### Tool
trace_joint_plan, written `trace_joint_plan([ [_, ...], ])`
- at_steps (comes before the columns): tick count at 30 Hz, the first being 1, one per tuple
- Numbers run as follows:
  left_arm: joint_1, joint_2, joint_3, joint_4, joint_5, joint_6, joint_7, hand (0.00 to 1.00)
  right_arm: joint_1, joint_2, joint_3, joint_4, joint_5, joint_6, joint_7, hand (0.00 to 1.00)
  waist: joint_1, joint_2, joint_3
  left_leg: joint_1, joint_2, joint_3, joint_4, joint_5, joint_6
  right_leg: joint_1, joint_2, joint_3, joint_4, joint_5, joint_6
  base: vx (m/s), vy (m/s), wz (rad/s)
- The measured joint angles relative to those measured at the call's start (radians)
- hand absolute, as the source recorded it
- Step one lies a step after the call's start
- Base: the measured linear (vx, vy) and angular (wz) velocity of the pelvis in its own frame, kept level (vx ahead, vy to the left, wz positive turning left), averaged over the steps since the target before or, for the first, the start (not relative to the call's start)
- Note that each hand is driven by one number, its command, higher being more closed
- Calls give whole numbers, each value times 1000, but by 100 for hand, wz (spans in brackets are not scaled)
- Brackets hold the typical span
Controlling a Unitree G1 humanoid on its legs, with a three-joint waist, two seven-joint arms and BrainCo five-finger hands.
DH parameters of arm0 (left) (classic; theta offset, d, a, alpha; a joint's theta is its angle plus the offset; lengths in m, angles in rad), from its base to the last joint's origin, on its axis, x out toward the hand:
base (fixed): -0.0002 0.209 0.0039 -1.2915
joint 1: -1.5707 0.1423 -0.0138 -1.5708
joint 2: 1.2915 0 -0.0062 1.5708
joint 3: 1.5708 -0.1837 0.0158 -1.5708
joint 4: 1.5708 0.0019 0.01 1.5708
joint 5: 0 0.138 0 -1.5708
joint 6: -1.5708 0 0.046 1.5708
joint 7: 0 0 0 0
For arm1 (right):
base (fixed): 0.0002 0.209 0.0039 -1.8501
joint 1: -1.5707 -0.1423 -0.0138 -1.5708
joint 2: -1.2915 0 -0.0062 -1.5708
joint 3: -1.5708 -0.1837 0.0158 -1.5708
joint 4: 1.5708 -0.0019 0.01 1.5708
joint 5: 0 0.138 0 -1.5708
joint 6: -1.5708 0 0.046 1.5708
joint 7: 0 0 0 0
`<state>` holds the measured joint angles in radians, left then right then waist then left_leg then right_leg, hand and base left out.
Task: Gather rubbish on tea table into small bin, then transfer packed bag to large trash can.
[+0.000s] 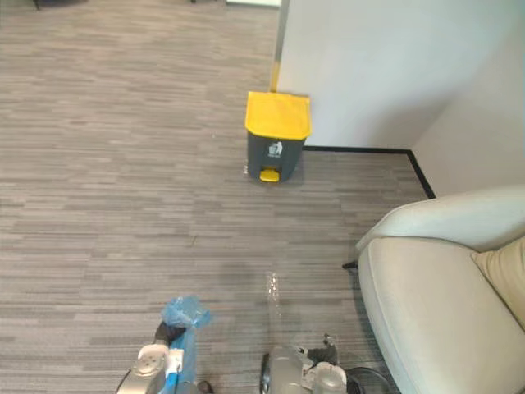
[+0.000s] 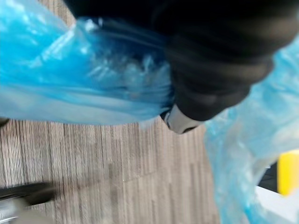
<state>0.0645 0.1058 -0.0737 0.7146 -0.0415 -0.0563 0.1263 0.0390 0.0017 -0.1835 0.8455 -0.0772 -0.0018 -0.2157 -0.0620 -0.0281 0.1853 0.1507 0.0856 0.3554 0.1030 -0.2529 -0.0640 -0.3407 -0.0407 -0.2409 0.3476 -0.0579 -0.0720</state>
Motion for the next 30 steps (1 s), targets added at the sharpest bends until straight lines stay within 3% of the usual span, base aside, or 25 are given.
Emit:
trace_joint_plan([
  [1, -10, -3, 0, 9, 0, -2, -1, 100, -7, -16, -1, -2, -2, -1, 0, 0, 10, 27, 0, 7, 27, -15, 2, 11, -22, 11, 16, -5, 5, -18, -3, 593, -100, -3],
  [3, -16, -7, -1, 9, 1, -3, -1, 100, -17, -20, -11, 0, -1, 1, 0, 0, 5, 43, 9, 3, 34, -44, 71, 19, -36, 26, 15, -8, 49, -86, -15, 468, -123, -3],
  [5, -14, -16, 0, 5, 0, -2, -3, 100, -5, -16, -13, -4, -1, 8, 1, 0, 0, 49, 12, -34, 70, -68, 278, 43, -64, 108, 22, -21, 27, -112, -20, 470, -124, 9],
  [6, -9, -25, 2, -11, -1, -2, -4, 100, 2, -6, -7, -14, -1, 8, 0, 0, 5, 48, 14, -89, 99, -82, 447, 74, -65, 171, 28, -17, -11, -113, -21, 452, -55, -4],
  [8, 17, -57, 16, -68, -3, -6, -14, 100, 3, -1, -5, -48, 0, 5, -1, 0, 21, 39, 20, -200, 147, -57, 738, 7, -29, 290, 37, 29, -89, -128, -33, 397, 30, -31],
  [9, 23, -65, 15, -78, -4, -6, -20, 100, -5, -3, -6, -49, 1, 1, -1, 0, 29, 37, 19, -237, 156, -41, 772, -14, -17, 317, 37, 45, -111, -128, -33, 327, 77, -56],
  [10, 25, -72, 15, -79, -5, -5, -24, 100, -13, -2, -6, -49, 1, -3, -1, 0, 43, 35, 18, -286, 161, -31, 770, -34, 10, 344, 36, 71, -135, -129, -32, 289, 115, -67],
  [12, 21, -77, 18, -75, -9, -5, -25, 100, -24, 1, -13, -45, 1, -3, -1, 0, 67, 26, 21, -363, 157, -39, 674, -57, 10, 374, 16, 108, -150, -140, -12, 338, 203, -63],
  [14, 17, -88, 14, -75, -9, -5, -32, 100, -21, -1, -27, -43, 2, -3, -1, 0, 67, 13, 28, -413, 103, -83, 448, -26, 4, 411, -40, 123, -146, -177, 48, 316, 264, -25],
  [15, 16, -96, 14, -76, -9, -7, -34, 100, -12, -8, -43, -41, 2, -2, -2, 0, 67, 14, 28, -423, 78, -122, 322, 34, -4, 424, -54, 132, -145, -195, 75, 311, 319, -25],
  [16, 16, -103, 15, -72, -9, -8, -35, 100, 1, -24, -48, -32, 2, -1, -6, 0, 70, 43, 18, -420, 72, -176, 222, 189, -38, 432, -52, 152, -141, -218, 114, 323, 353, -24],
  [17, 21, -88, 14, -61, -10, -7, -34, 100, 3, -19, -40, 2, 3, 4, -7, 0, 68, 14, 7, -399, 30, -151, 207, 172, -13, 444, -88, 174, -156, -219, 130, 325, 332, -18],
  [19, 13, -61, 17, -57, -11, -8, -27, 100, 11, 2, -39, 10, 2, 8, -7, 0, 71, -10, -5, -401, -3, -136, 236, 114, -1, 443, -124, 197, -153, -210, 132, 280, 247, -11],
  [21, 17, -47, 16, -52, -11, -7, -27, 100, 18, 6, -39, 11, 1, 7, -2, 0, 72, -12, -7, -379, -17, -106, 268, 60, 24, 418, -150, 234, -62, -206, 144, 304, 243, -32],
  [23, 27, -43, 6, -52, -10, -6, -27, 100, 17, 7, -36, 11, 0, 6, 1, 0, 72, -9, -7, -321, -23, -74, 245, 30, 38, 327, -163, 274, 150, -172, 208, 349, 224, -46],
  [24, 33, -38, -11, -51, -9, -3, -27, 100, 22, 8, -33, 11, -1, 7, 2, 0, 71, -10, -5, -277, -29, -55, 218, 16, 42, 252, -171, 287, 319, -139, 264, 332, 149, -35],
  [25, 36, -35, -28, -46, -8, -1, -26, 100, 22, 8, -26, 11, -1, 7, 2, 0, 66, -8, -3, -237, -30, -46, 200, 7, 45, 193, -169, 280, 444, -147, 268, 350, 95, -34],
  [27, 39, -35, -35, -31, -8, 9, -19, 100, 19, 2, -15, -4, -2, 5, 2, 0, 45, 0, 2, -133, -29, -30, 132, 1, 43, 84, -147, 203, 559, -208, 191, 396, 45, -20],
  [29, 27, -30, -30, -31, -9, 9, -19, 100, 8, -3, -2, 0, -3, 1, 2, 0, 34, 5, 6, -70, -8, -16, 99, 1, 42, 17, -108, 120, 478, -243, 129, 358, -44, -7],
  [30, 24, -26, -21, -26, -9, 9, -16, 100, 3, -3, 5, 0, -3, 1, 2, 0, 35, 5, 6, -51, 1, -12, 91, 1, 42, -14, -85, 85, 391, -239, 115, 505, -135, -4],
])
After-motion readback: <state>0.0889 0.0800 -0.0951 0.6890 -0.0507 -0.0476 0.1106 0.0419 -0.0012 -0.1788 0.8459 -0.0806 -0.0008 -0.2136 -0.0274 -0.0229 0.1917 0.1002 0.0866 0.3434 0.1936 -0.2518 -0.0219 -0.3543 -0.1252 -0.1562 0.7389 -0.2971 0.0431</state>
